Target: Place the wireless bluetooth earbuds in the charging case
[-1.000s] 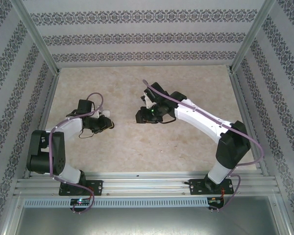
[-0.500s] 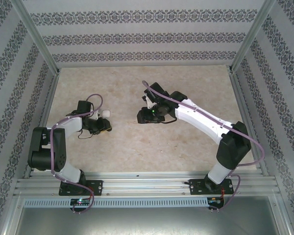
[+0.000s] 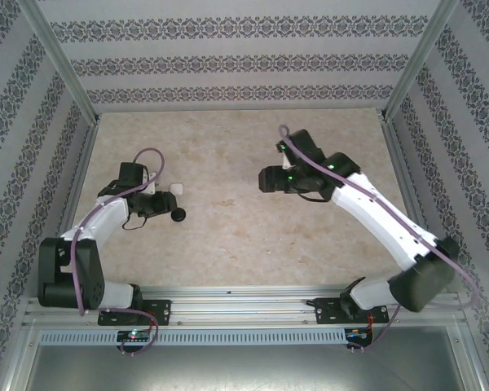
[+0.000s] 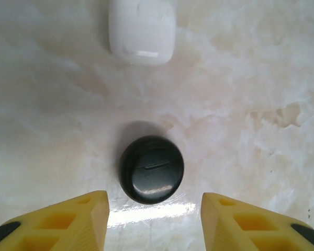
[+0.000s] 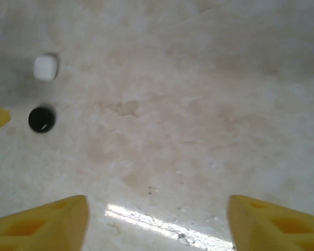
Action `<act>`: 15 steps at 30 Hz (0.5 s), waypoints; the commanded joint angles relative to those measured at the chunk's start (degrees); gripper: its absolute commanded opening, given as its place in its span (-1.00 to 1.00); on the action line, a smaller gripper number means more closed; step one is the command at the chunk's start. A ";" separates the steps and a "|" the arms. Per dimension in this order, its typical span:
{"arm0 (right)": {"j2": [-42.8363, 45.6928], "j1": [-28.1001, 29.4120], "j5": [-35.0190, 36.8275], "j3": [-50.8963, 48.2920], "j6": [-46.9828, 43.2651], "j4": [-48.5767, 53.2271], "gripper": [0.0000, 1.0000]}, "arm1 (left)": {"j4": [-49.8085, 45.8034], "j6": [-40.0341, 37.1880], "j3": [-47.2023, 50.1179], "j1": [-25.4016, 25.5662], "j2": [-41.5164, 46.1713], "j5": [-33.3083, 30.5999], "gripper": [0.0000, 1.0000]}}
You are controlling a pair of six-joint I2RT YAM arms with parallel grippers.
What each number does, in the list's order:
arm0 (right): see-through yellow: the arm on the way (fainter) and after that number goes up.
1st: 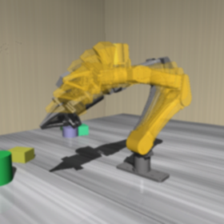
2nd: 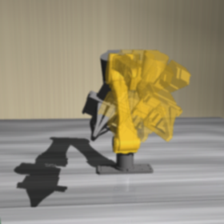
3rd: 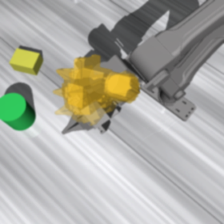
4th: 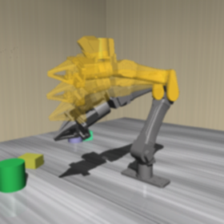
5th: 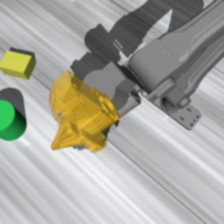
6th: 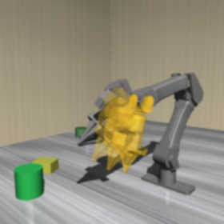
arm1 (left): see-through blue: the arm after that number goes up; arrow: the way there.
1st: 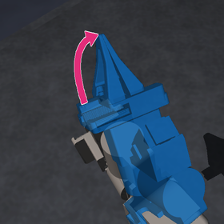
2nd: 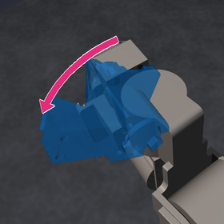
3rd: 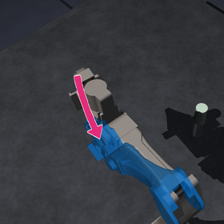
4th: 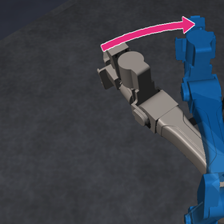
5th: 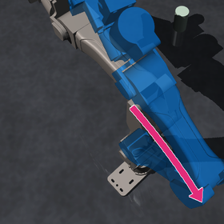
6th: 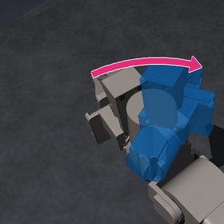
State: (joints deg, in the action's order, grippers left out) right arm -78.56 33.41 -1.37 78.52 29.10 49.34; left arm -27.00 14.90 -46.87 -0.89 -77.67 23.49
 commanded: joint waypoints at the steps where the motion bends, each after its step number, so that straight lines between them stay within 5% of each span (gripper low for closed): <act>1: 5.64 -3.01 5.80 -3.55 -2.37 -0.76 0.96 | -4.53 -6.21 -4.49 -0.89 3.40 -4.09 -0.04; 8: 15.35 -12.02 9.94 -9.51 -7.10 -4.87 0.97 | -5.95 -8.28 -13.77 -0.90 2.67 -3.56 0.24; 10: 17.41 -14.67 10.35 -12.15 -8.76 -7.66 0.97 | -4.81 -8.75 -15.97 -0.88 1.76 -4.16 0.43; 12: 19.62 -17.30 10.58 -15.76 -11.35 -11.87 0.96 | -3.54 -9.17 -18.58 -0.88 0.10 -5.07 0.99; 15: 22.31 -20.63 11.42 -20.85 -14.18 -17.64 0.96 | 0.26 -9.94 -19.41 -0.88 -0.20 -7.18 1.00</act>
State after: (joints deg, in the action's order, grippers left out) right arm -58.11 14.92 7.64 61.21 19.64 38.96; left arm -29.58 7.14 -65.12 -0.89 -77.25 19.05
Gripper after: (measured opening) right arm 0.982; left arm 0.998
